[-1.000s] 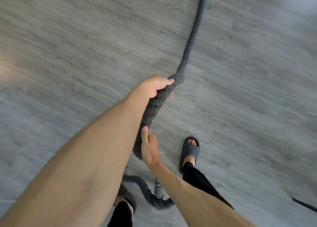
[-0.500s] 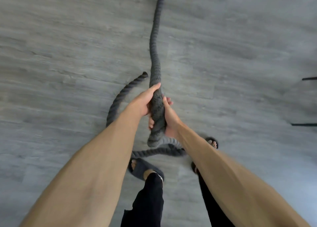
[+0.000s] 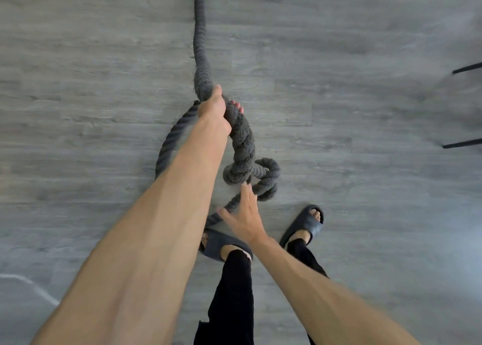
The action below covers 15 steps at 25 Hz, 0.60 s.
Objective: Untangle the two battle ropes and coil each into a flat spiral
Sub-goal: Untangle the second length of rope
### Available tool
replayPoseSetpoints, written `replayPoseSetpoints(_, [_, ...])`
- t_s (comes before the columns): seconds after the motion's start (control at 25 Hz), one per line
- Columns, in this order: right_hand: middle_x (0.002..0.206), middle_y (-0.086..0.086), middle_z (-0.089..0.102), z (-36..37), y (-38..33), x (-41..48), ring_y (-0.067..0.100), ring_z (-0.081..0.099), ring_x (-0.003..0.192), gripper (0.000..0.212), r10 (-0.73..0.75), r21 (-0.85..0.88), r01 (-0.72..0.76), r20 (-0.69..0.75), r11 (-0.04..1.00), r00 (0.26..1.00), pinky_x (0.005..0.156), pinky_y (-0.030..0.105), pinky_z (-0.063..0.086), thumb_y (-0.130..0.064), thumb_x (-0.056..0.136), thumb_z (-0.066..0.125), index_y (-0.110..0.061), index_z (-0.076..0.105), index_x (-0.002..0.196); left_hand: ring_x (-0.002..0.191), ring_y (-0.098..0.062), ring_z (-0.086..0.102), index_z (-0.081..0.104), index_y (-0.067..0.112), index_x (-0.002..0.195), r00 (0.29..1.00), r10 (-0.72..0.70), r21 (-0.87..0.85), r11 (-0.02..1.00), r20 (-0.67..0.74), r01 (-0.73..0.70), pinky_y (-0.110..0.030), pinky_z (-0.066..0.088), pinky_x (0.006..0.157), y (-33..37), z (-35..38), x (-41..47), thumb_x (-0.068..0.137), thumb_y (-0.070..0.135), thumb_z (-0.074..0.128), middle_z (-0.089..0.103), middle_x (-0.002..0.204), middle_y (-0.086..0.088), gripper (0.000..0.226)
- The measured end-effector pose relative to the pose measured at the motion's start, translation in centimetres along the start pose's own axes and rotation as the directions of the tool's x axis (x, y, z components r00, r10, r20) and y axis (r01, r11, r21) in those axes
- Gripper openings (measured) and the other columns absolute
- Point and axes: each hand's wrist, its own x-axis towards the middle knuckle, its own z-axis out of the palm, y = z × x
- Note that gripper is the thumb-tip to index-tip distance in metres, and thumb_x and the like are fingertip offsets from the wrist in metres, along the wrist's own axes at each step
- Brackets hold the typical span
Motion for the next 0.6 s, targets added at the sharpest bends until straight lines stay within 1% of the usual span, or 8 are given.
replayPoseSetpoints(0.04, [0.168,0.006,0.014,-0.2,-0.8,1.0,0.020,0.006,0.156,0.097,-0.019,0.016,0.020,-0.074,1.000,0.997,0.126,0.047,0.010,-0.052,0.091,0.064,-0.011,0.011,0.160,0.040,-0.023,0.052,0.052,0.000,0.079,1.000,-0.012,0.004,1.000,0.025,0.012,-0.030,0.047,0.046,0.0,0.8,-0.5,0.097,0.048,0.056,0.053,0.043,-0.009,0.051])
replayPoseSetpoints(0.16, [0.158,0.011,0.039,-2.7,-4.5,3.8,0.027,0.030,0.148,0.114,0.150,0.274,-0.093,-0.194,0.957,0.969,0.120,0.049,0.027,-0.089,0.072,0.049,-0.011,0.032,0.155,0.044,-0.024,0.057,0.055,-0.002,0.096,0.996,0.011,-0.061,0.998,0.087,-0.006,-0.032,0.053,0.050,0.8,2.7,-1.6,0.095,0.053,0.055,0.059,0.055,-0.012,0.055])
replayPoseSetpoints(0.24, [0.151,0.012,0.049,-3.7,-5.0,3.0,0.027,0.041,0.141,0.116,0.160,0.356,-0.080,-0.201,0.931,0.966,0.117,0.048,0.033,-0.092,0.069,0.044,-0.010,0.039,0.150,0.055,-0.029,0.068,0.055,-0.003,0.114,0.983,-0.008,-0.112,0.993,0.183,0.029,-0.040,0.059,0.060,1.2,3.7,-2.0,0.096,0.053,0.052,0.067,0.078,-0.019,0.058])
replayPoseSetpoints(0.32, [0.136,0.012,0.062,-5.7,-5.5,2.4,0.026,0.054,0.129,0.103,0.154,0.421,-0.037,-0.247,0.906,0.957,0.111,0.048,0.041,-0.087,0.074,0.045,-0.006,0.055,0.137,0.077,-0.030,0.074,0.060,0.005,0.120,0.966,0.059,0.223,0.968,0.252,-0.118,-0.046,0.059,0.080,-0.4,4.1,-2.3,0.101,0.054,0.040,0.073,0.091,-0.018,0.057])
replayPoseSetpoints(0.4, [0.122,0.013,0.069,-9.7,-6.1,3.7,0.026,0.064,0.116,0.100,0.269,0.564,-0.050,-0.312,0.824,0.911,0.103,0.049,0.050,-0.088,0.073,0.044,-0.004,0.065,0.123,0.094,-0.023,0.073,0.071,0.015,0.103,0.934,0.159,0.604,0.725,0.321,-0.331,-0.046,0.046,0.103,-3.9,2.7,-1.5,0.103,0.053,0.034,0.077,0.094,-0.008,0.053])
replayPoseSetpoints(0.44, [0.119,0.014,0.070,-12.2,-6.9,4.8,0.027,0.066,0.111,0.102,0.353,0.655,-0.078,-0.299,0.752,0.886,0.100,0.049,0.053,-0.089,0.070,0.045,-0.003,0.067,0.120,0.100,-0.023,0.071,0.075,0.018,0.095,0.912,0.124,0.697,0.607,0.392,-0.382,-0.045,0.042,0.107,-5.8,1.7,-1.0,0.102,0.054,0.033,0.077,0.096,-0.007,0.056])
replayPoseSetpoints(0.56, [0.109,0.014,0.073,-18.9,-7.9,7.7,0.027,0.070,0.101,0.096,0.400,0.716,-0.092,-0.274,0.692,0.875,0.094,0.049,0.057,-0.087,0.063,0.048,-0.006,0.070,0.108,0.105,-0.020,0.067,0.078,0.021,0.094,0.862,0.043,0.829,0.252,0.505,-0.499,-0.035,0.041,0.106,-9.1,0.3,-1.6,0.098,0.062,0.026,0.077,0.100,-0.004,0.066])
replayPoseSetpoints(0.6, [0.108,0.013,0.073,-20.2,-8.4,8.3,0.027,0.071,0.100,0.090,0.376,0.686,-0.086,-0.286,0.723,0.882,0.092,0.049,0.058,-0.085,0.068,0.048,-0.007,0.069,0.107,0.104,-0.020,0.067,0.078,0.018,0.099,0.848,0.066,0.821,0.221,0.526,-0.527,-0.033,0.040,0.106,-9.2,0.9,-2.3,0.100,0.058,0.023,0.077,0.097,-0.006,0.068])
